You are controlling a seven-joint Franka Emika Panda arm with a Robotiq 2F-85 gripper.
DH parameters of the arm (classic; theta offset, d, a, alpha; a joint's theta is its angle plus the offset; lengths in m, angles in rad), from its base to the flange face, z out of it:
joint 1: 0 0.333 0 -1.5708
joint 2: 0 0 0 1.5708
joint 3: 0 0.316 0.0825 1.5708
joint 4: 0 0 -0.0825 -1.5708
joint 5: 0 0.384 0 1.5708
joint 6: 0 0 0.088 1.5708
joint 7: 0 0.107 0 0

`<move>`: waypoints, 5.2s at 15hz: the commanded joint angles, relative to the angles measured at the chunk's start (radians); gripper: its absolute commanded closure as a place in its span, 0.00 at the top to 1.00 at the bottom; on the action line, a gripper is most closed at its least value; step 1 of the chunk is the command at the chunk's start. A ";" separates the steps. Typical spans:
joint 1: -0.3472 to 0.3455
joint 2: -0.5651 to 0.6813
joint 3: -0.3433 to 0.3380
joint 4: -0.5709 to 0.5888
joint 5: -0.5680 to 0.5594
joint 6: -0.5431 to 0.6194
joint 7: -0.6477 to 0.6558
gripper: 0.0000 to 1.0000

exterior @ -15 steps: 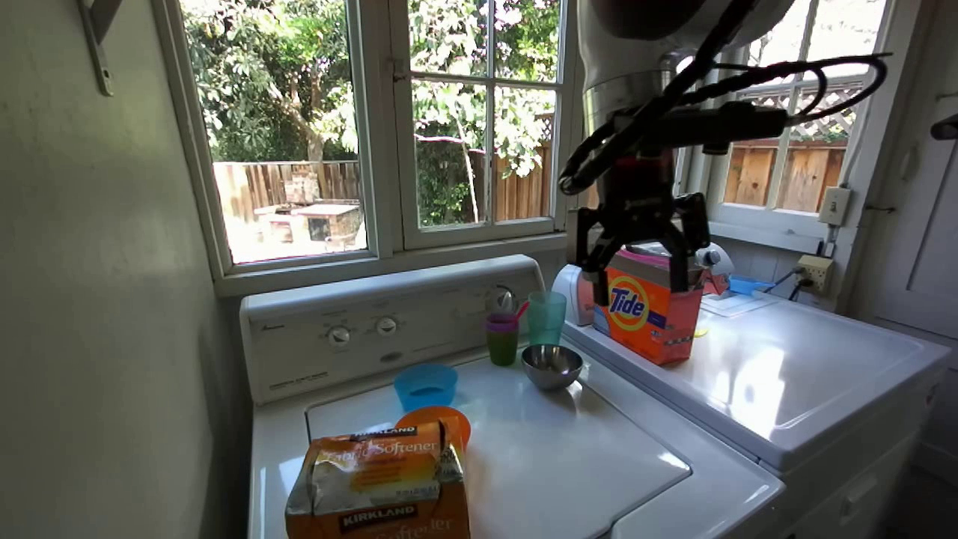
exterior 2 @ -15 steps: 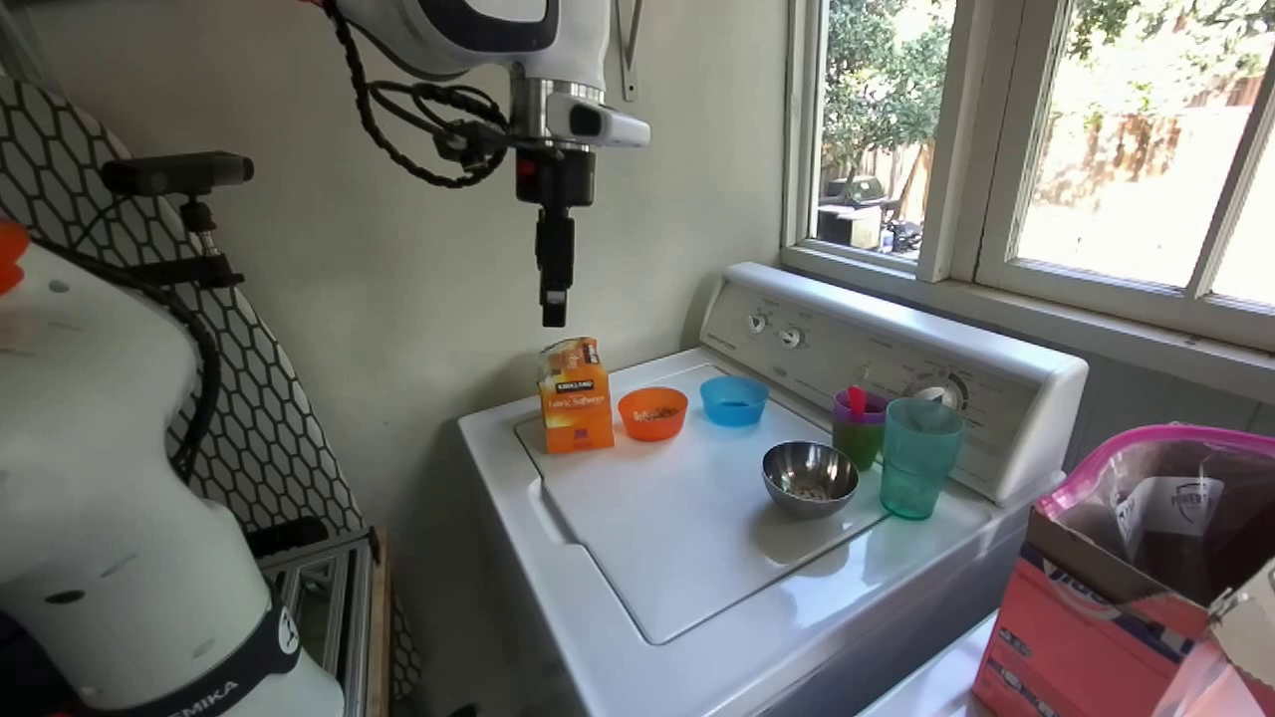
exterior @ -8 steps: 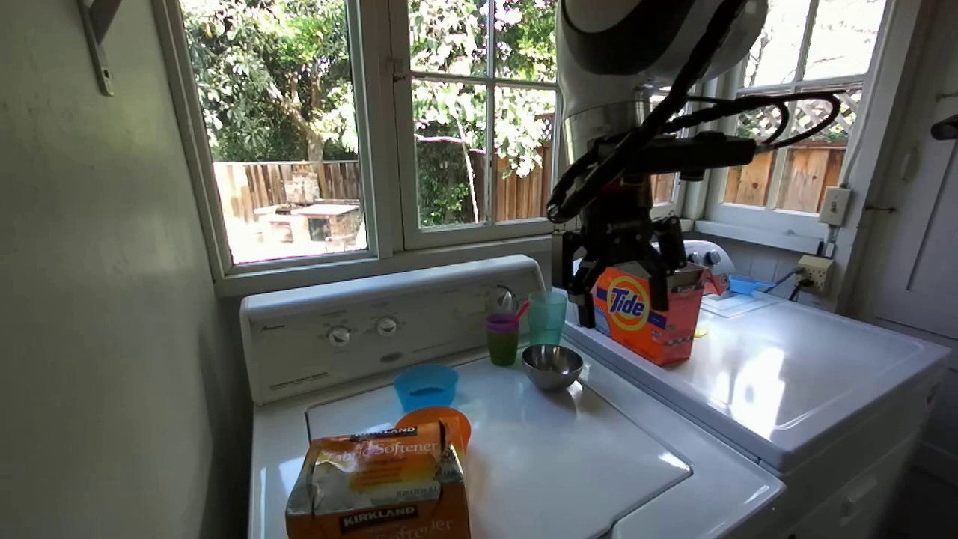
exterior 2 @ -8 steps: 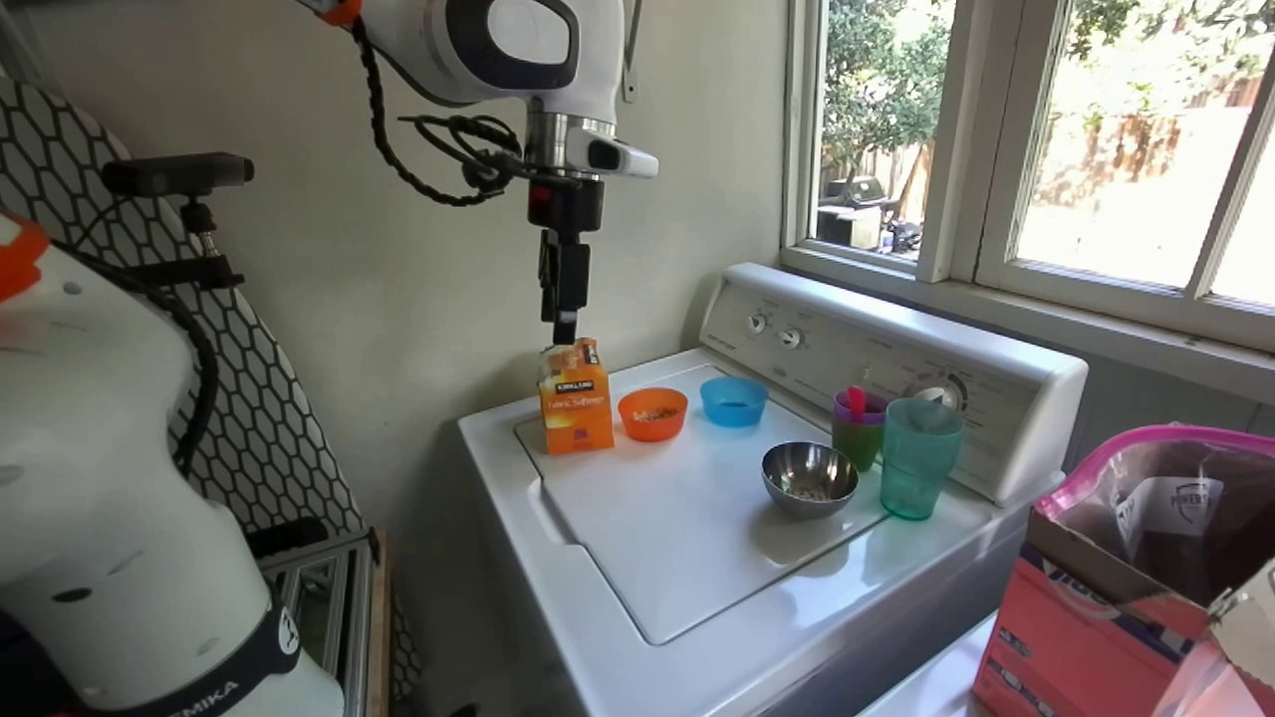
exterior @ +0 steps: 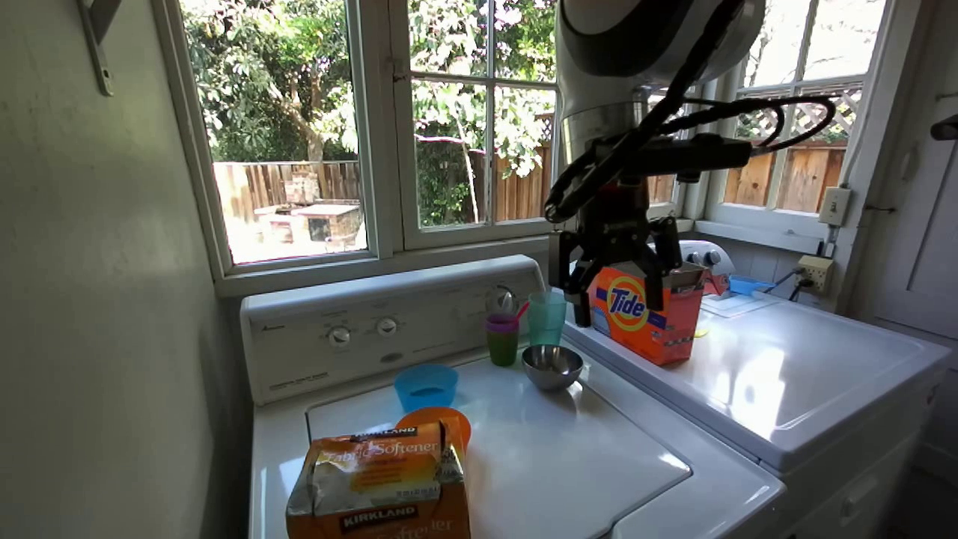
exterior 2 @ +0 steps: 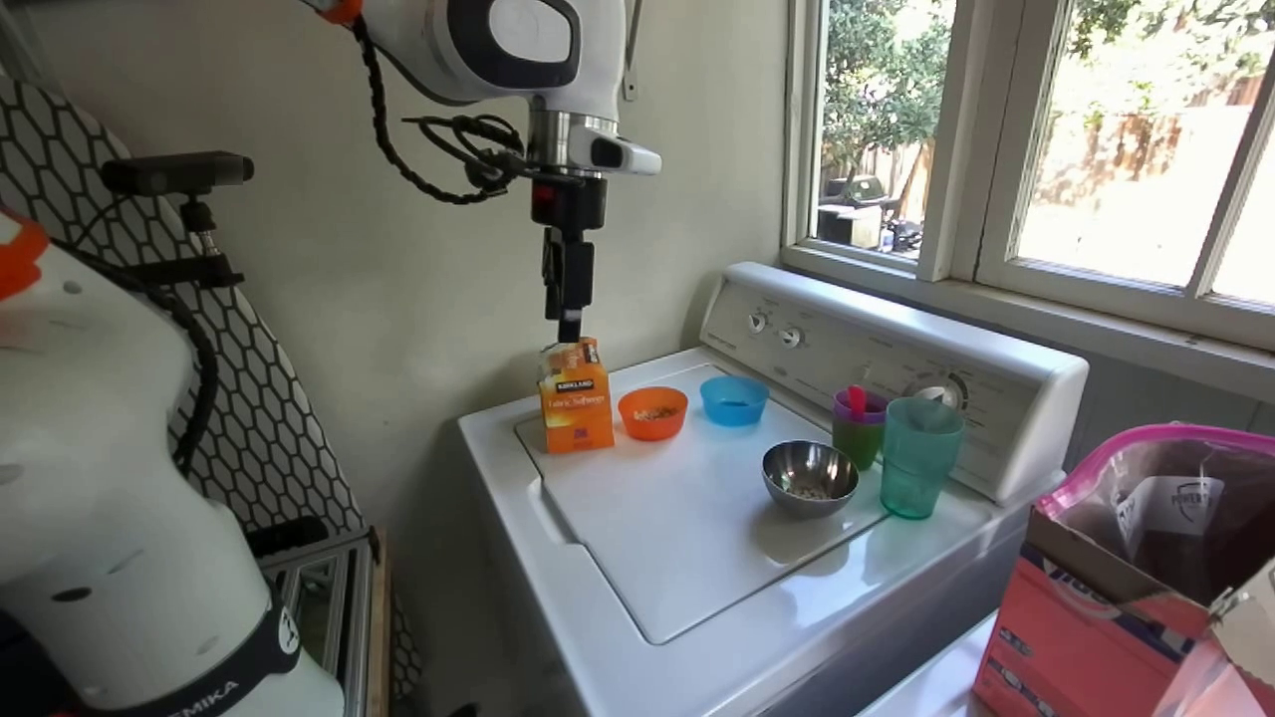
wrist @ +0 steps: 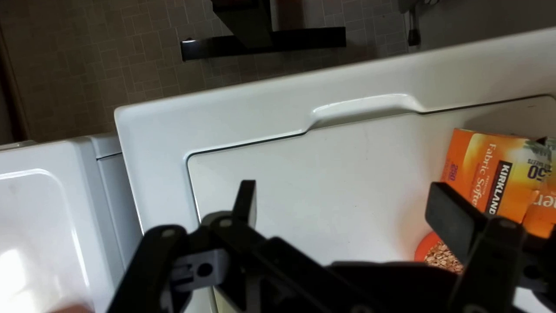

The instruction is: Move the objects from the orange bowl into the silver bowl

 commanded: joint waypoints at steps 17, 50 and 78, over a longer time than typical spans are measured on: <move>0.099 0.497 -0.002 0.196 -0.072 0.384 0.109 1.00; 0.209 0.744 -0.112 0.254 -0.106 0.645 0.303 1.00; 0.253 0.881 -0.148 0.348 -0.109 0.660 0.273 0.44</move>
